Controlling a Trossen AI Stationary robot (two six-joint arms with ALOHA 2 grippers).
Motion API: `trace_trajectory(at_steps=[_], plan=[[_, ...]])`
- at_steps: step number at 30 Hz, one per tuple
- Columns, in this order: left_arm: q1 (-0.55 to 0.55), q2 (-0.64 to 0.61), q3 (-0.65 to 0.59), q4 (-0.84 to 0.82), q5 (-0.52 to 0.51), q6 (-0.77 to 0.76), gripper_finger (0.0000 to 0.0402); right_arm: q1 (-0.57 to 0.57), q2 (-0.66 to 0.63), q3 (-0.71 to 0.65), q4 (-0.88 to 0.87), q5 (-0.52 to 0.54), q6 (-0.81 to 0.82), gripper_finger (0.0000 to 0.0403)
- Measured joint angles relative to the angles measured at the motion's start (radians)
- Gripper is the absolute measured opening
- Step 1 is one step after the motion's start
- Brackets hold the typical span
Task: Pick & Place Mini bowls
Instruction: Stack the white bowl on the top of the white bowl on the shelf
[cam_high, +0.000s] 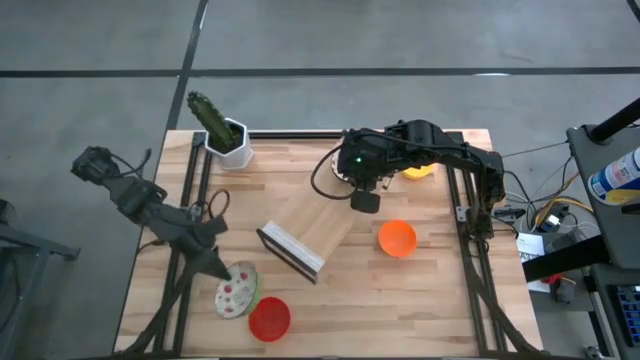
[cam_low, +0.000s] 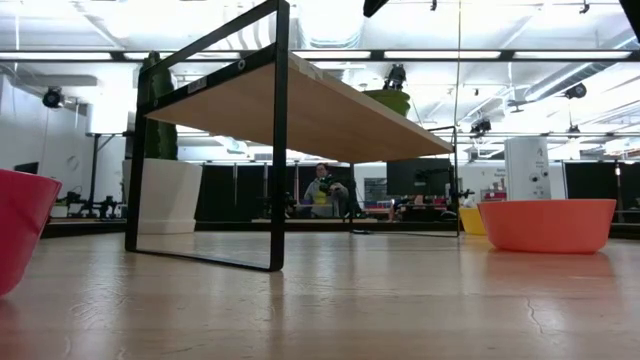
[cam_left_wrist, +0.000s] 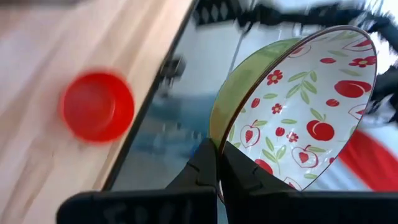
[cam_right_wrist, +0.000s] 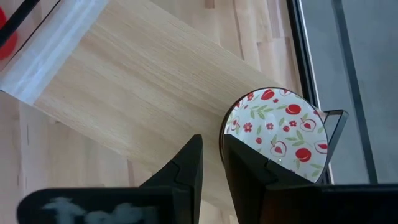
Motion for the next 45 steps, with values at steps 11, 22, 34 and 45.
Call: trace_trajectory(at_steps=[11, 22, 34, 45], plan=[[0.020, 0.006, 0.127, -0.053, -0.421, 0.075, 0.0000, -0.010, -0.040, 0.000, 0.007, 0.011, 0.050, 0.0057], [0.202, 0.020, 0.147, -0.157, -0.663, 0.109, 0.0000, -0.034, -0.063, 0.000, 0.012, 0.029, 0.153, 0.0063], [0.483, 0.124, 0.145, -0.126, -0.766, 0.388, 0.0000, -0.040, -0.077, 0.001, 0.271, 0.038, 0.246, 0.0157], [0.593, 0.194, 0.145, 0.214, -0.882, 0.734, 0.0000, -0.028, -0.052, 0.001, 0.528, 0.122, 0.170, 0.0175]])
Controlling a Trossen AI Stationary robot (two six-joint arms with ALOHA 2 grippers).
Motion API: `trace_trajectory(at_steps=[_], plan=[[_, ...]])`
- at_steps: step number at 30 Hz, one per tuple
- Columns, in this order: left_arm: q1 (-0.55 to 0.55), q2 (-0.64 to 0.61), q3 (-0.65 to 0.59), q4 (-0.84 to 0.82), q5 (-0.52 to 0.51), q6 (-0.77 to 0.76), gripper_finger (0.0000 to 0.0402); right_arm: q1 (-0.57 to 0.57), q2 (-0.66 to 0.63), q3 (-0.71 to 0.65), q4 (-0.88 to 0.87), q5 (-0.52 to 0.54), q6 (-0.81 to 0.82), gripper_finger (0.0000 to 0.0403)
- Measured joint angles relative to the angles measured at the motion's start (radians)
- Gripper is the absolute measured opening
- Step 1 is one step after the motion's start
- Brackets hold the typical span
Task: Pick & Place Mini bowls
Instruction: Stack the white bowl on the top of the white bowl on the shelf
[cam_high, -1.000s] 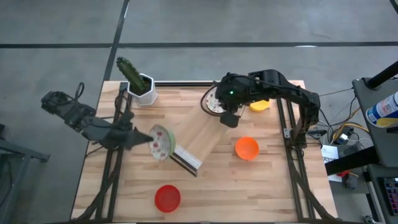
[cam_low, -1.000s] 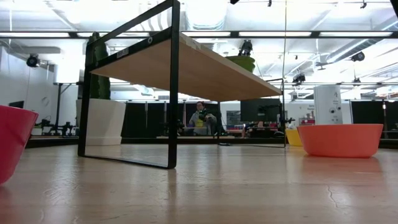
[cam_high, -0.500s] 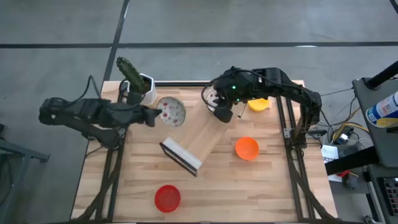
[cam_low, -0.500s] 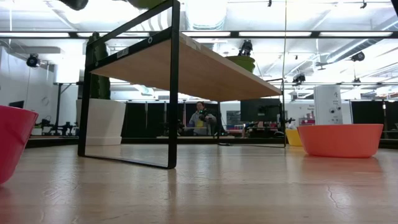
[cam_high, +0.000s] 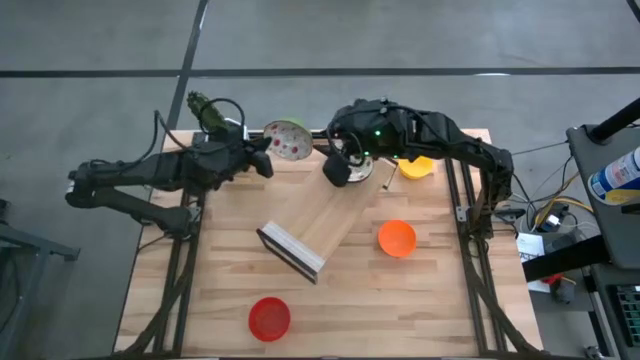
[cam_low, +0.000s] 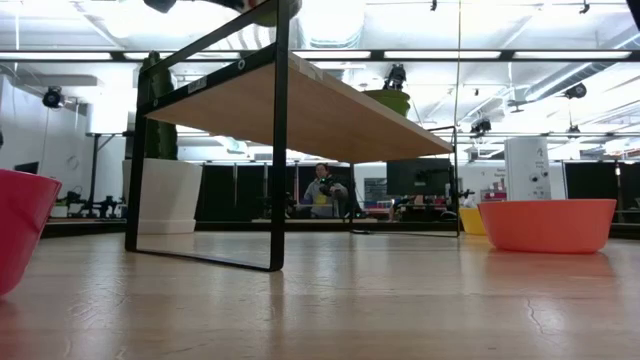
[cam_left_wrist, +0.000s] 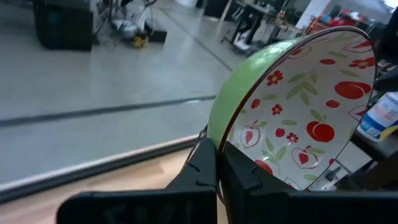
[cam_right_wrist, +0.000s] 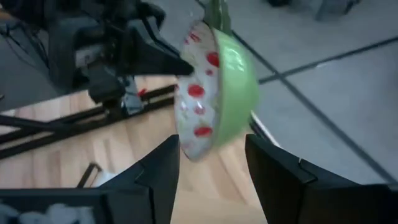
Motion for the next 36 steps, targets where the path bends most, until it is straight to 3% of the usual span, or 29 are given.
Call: trace_trajectory(at_steps=[6, 14, 18, 36], plan=[[0.024, 0.034, 0.027, 0.071, 0.003, 0.052, 0.0000, 0.002, 0.000, 0.000, 0.027, 0.107, -0.049, 0.0159], [0.048, 0.071, 0.049, 0.104, -0.003, 0.065, 0.0000, 0.004, 0.005, -0.002, 0.069, 0.132, -0.062, 0.0140], [0.049, 0.085, 0.065, 0.104, 0.004, 0.079, 0.0000, 0.004, 0.005, -0.010, 0.072, 0.228, -0.060, 0.0131], [0.049, 0.088, 0.072, 0.164, 0.030, 0.103, 0.0000, -0.001, 0.005, -0.034, 0.088, 0.233, -0.065, 0.0080]])
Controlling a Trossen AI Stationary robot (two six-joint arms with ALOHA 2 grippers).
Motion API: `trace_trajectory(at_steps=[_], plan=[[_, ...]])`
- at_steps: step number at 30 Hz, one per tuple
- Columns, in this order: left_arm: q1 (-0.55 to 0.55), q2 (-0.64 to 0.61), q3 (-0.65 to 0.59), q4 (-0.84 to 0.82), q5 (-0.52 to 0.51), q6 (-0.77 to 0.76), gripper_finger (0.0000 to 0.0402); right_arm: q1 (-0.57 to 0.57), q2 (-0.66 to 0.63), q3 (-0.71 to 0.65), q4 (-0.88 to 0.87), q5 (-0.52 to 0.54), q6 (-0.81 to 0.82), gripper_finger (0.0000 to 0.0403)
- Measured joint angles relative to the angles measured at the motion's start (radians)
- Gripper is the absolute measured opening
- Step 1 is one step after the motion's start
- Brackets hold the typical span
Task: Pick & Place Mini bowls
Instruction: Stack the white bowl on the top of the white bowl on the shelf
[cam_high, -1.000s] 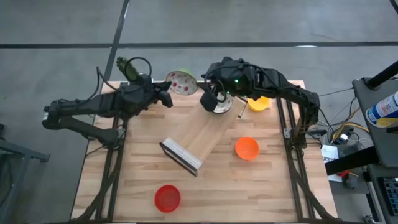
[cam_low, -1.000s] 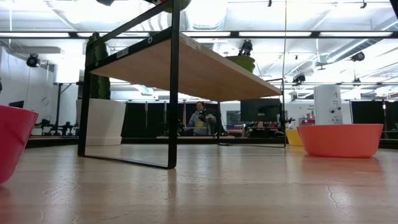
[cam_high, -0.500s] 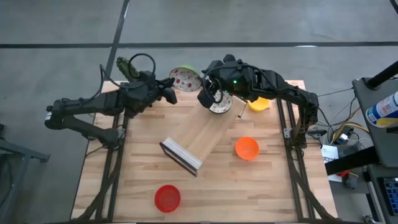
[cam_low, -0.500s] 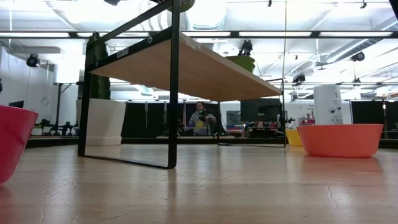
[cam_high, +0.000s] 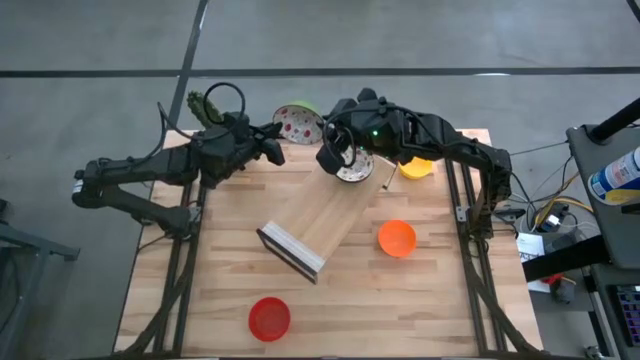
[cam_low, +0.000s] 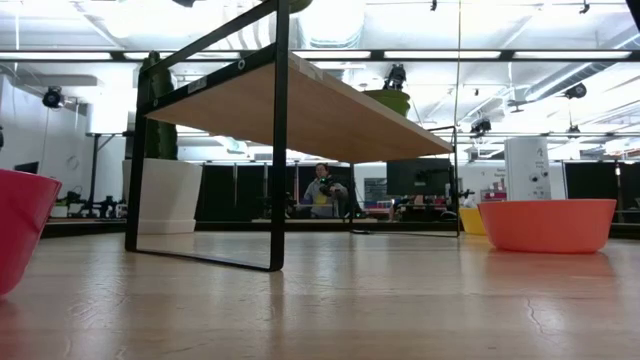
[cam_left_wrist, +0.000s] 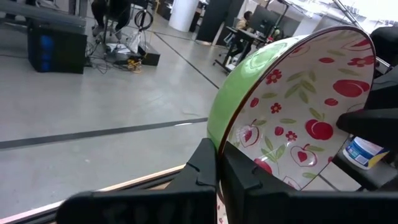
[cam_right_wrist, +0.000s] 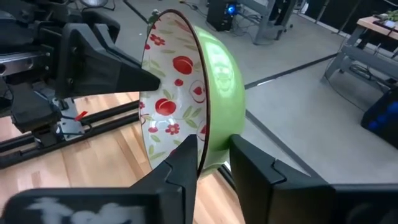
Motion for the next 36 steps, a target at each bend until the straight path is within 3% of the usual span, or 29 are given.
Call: trace_trajectory(at_steps=[10, 25, 36], plan=[[0.000, 0.000, -0.001, 0.035, 0.042, -0.008, 0.0003, -0.004, -0.004, 0.002, 0.024, 0.016, -0.002, 0.0015], [-0.002, -0.001, -0.001, 0.089, 0.158, 0.014, 0.0106, -0.062, -0.016, 0.051, -0.033, -0.035, -0.002, 0.0008], [-0.001, -0.002, -0.001, 0.144, 0.173, 0.047, 0.0117, -0.076, -0.022, 0.055, -0.046, -0.084, 0.019, 0.0008]])
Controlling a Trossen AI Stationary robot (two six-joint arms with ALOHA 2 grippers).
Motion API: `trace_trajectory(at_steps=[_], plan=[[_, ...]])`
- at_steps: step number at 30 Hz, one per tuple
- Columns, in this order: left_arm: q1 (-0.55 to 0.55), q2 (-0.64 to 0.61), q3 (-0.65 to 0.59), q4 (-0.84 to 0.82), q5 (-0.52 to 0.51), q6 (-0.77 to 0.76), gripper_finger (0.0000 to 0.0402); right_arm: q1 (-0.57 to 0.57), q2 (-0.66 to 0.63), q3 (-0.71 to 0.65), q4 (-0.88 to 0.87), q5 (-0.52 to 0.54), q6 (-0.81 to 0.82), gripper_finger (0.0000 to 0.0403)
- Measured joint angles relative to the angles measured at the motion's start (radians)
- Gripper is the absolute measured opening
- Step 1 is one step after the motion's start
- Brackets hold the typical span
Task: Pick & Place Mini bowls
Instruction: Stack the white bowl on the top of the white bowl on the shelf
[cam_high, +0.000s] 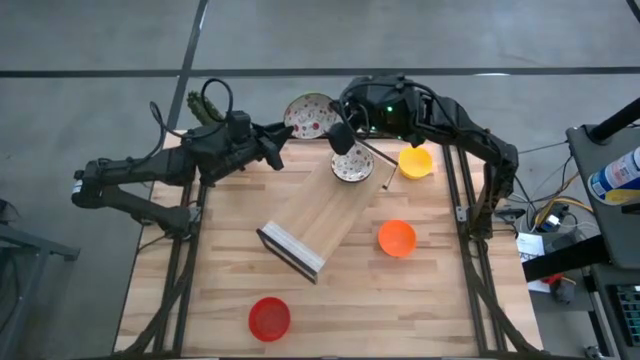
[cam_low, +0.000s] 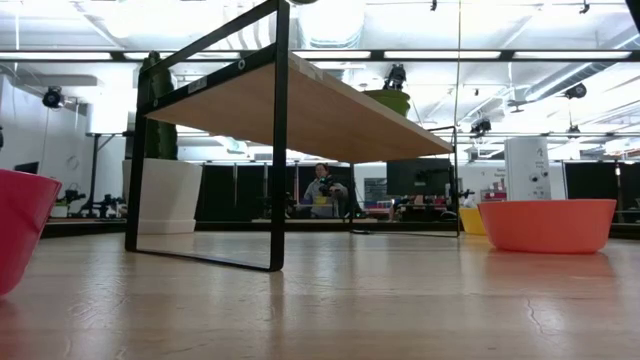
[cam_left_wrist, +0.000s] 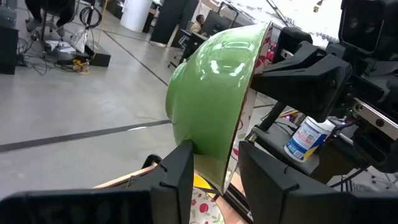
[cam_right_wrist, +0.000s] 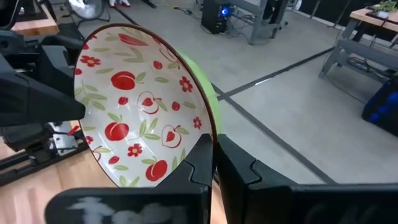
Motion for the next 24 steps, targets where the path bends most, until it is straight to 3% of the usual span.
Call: trace_trajectory(at_steps=[16, 24], plan=[[0.001, -0.002, 0.000, 0.055, 0.070, 0.006, 0.0117, 0.001, -0.022, 0.000, 0.005, -0.013, 0.004, 0.0008], [-0.001, -0.015, 0.000, 0.083, 0.110, -0.073, 0.0117, 0.002, -0.041, -0.001, 0.007, -0.051, 0.026, 0.0008]])
